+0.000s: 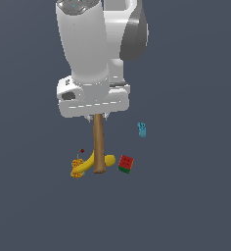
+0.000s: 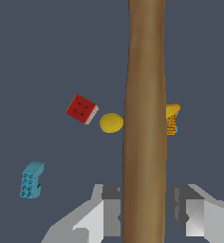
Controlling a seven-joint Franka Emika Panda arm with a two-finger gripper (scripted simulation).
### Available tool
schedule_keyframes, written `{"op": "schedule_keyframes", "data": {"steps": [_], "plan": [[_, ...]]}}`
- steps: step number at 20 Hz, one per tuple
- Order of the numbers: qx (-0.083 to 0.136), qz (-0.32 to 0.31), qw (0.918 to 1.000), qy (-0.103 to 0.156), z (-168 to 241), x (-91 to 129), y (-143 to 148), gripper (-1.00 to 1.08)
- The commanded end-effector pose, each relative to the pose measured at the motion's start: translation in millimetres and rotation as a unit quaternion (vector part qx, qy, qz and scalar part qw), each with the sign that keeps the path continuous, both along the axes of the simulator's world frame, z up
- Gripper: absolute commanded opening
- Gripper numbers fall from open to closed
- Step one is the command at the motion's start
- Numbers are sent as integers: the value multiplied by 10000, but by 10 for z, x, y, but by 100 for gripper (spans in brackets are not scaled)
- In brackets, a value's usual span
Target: Pick up a designated object from a clutter of objects.
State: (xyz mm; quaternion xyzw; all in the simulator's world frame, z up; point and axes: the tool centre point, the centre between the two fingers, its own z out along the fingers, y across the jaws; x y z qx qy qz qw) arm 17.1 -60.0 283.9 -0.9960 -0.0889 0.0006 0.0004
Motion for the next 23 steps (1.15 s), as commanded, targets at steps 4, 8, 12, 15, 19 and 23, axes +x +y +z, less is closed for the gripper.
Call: {"op": "schedule_keyframes", "data": {"steps": [4,8,12,15,19,23], "plan": [[0,2,10000,-14,536,-218,-84,-100],[1,3,10000,-11,838,-337,-135,-100],[-1,4,10000,-8,1062,-420,-173,-100],[-1,4,10000,-8,1174,-460,-193,-100],[-1,4,10000,-8,1246,-480,-207,-100],[-4,5,10000,-6,1241,-468,-205,-100]]}}
